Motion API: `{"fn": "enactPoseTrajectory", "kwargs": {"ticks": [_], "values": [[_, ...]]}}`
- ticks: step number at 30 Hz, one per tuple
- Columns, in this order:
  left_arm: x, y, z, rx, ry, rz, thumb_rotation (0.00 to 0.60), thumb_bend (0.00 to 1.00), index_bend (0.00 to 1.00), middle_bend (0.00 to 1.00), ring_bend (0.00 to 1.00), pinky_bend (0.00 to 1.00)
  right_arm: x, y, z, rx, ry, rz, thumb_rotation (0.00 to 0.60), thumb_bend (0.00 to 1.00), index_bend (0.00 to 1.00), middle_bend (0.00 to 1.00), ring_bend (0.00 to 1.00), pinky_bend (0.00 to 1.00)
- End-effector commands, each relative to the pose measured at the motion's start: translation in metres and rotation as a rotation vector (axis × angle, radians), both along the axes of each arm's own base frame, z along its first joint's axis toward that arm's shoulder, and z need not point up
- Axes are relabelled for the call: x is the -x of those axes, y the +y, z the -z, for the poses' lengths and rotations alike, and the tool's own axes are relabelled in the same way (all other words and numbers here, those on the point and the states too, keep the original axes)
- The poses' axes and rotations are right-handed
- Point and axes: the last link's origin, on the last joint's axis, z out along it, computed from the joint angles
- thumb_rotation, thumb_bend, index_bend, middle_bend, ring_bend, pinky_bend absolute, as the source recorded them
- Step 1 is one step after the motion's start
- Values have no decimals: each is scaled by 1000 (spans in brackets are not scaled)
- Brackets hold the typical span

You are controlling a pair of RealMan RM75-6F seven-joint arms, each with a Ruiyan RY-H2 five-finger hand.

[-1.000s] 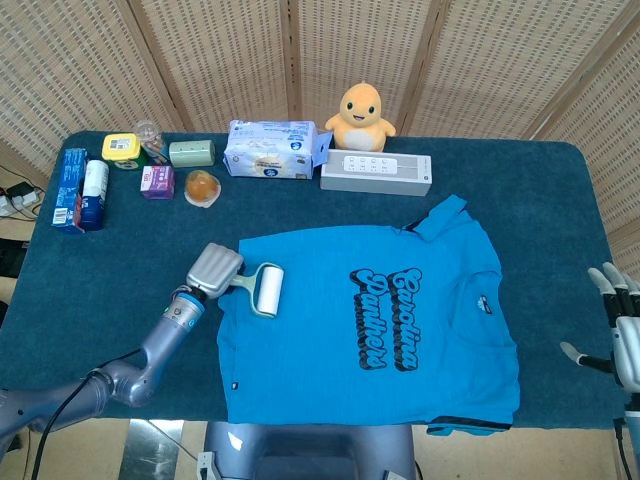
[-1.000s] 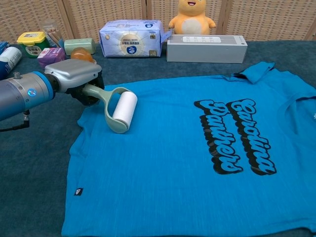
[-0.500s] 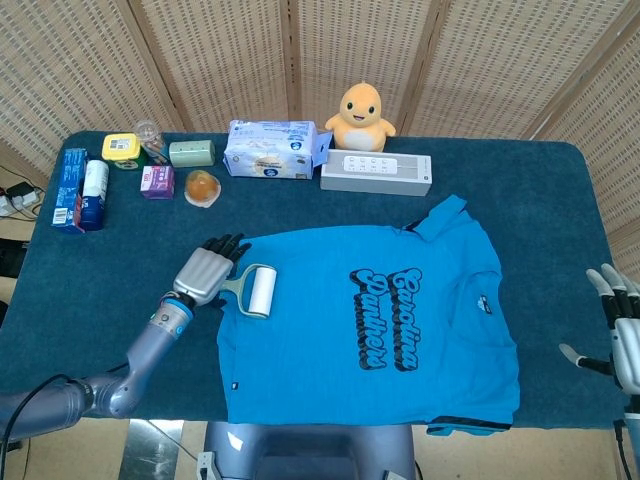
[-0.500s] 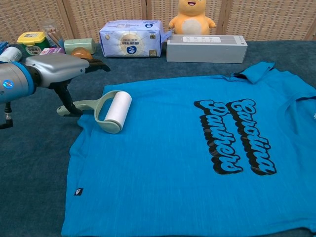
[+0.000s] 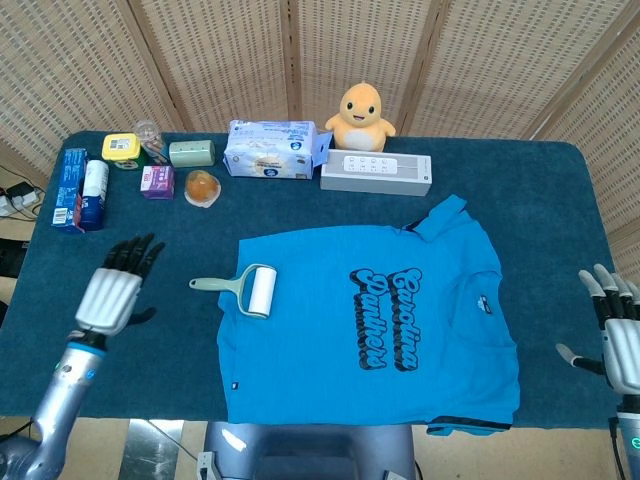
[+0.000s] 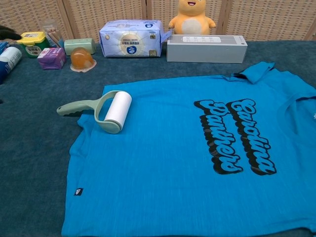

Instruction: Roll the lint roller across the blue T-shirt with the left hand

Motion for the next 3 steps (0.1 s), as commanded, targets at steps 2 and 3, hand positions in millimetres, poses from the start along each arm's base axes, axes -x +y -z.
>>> {"fn": "enactPoseTrajectory", "kwargs": {"ticks": [2, 3], "values": [[30, -50, -25, -39, -31, -79, 600, 98, 0, 0, 0, 69, 3, -2, 1, 34, 61, 10, 600, 0, 65, 0, 0, 0], [33, -57, -28, -40, -32, -94, 600, 98, 0, 0, 0, 69, 3, -2, 2, 35, 70, 13, 600, 0, 65, 0, 0, 0]]}}
